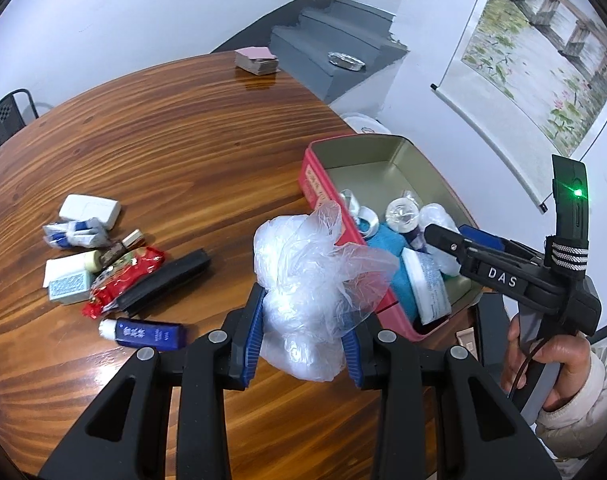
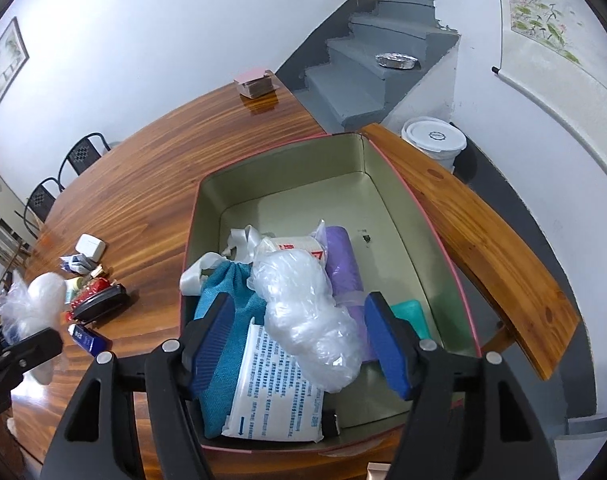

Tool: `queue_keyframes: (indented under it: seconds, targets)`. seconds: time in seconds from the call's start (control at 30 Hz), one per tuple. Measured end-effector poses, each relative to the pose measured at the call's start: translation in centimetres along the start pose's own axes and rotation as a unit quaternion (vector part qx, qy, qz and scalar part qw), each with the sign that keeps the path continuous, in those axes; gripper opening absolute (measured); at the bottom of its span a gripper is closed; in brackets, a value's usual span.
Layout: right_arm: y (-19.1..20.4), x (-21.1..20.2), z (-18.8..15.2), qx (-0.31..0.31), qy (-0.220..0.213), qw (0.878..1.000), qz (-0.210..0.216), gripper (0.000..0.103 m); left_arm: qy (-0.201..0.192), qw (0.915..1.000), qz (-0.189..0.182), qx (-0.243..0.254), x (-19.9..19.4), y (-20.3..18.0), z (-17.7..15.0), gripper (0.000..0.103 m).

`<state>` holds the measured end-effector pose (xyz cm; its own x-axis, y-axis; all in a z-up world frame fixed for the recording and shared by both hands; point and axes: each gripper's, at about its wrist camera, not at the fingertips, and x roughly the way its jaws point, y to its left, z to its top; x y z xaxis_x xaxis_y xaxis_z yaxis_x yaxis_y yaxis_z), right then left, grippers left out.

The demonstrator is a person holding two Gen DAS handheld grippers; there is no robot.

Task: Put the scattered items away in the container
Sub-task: 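Lower the right gripper's cotton bag into the tin while the left carries its cotton bag toward it, then open the left gripper over the tin dropping its cotton bag while the right opens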

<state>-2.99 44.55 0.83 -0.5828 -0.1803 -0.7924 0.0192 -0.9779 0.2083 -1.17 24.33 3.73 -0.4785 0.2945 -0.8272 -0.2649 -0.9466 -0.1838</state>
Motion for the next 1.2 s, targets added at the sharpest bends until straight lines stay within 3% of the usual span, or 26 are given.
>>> queue_keyframes:
  seconds: [0.17, 0.37, 0.6, 0.73, 0.83, 0.87, 0.93, 1.03, 1.2]
  targets:
    - [-1.1, -0.5, 0.0, 0.022, -0.005, 0.999, 0.031, 0.072, 0.000, 1.0000, -0.005, 0.000, 0.4, -0.5, 0.2, 0.037]
    - [-2.2, -2.1, -0.2, 0.026, -0.018, 0.999, 0.016, 0.073, 0.008, 0.9996, -0.027, 0.002, 1.8, -1.8, 0.7, 0.037]
    - [-4.5, -3.5, -0.8, 0.043, -0.027, 0.999, 0.006, 0.073, -0.001, 0.9972, -0.053, 0.052, 3.3, -6.2, 3.1, 0.037]
    - [-5.7, -3.8, -0.6, 0.057, -0.029, 0.998, -0.007, 0.073, -0.005, 0.9958, -0.047, 0.079, 4.7, -8.5, 5.2, 0.038]
    - [-5.9, -3.9, -0.5, 0.060, -0.032, 0.998, -0.007, 0.073, -0.012, 0.9953, -0.037, 0.089, 5.1, -9.8, 6.5, 0.046]
    - [-5.8, -3.9, -0.5, 0.059, -0.033, 0.998, -0.006, 0.073, -0.013, 0.9950, -0.038, 0.091, 5.1, -10.0, 6.8, 0.058]
    - [-5.5, -3.8, -0.6, 0.055, -0.031, 0.998, -0.002, 0.073, -0.026, 0.9944, -0.038, 0.096, 4.5, -10.6, 7.1, 0.072]
    - [-5.0, -3.4, -0.7, 0.050, -0.025, 0.998, 0.003, 0.073, -0.048, 0.9934, -0.034, 0.098, 3.4, -10.4, 7.0, 0.075]
    - [-4.2, -3.2, -0.7, 0.043, -0.023, 0.999, 0.007, 0.073, -0.027, 0.9979, -0.031, 0.050, 3.3, -7.7, 6.4, 0.075]
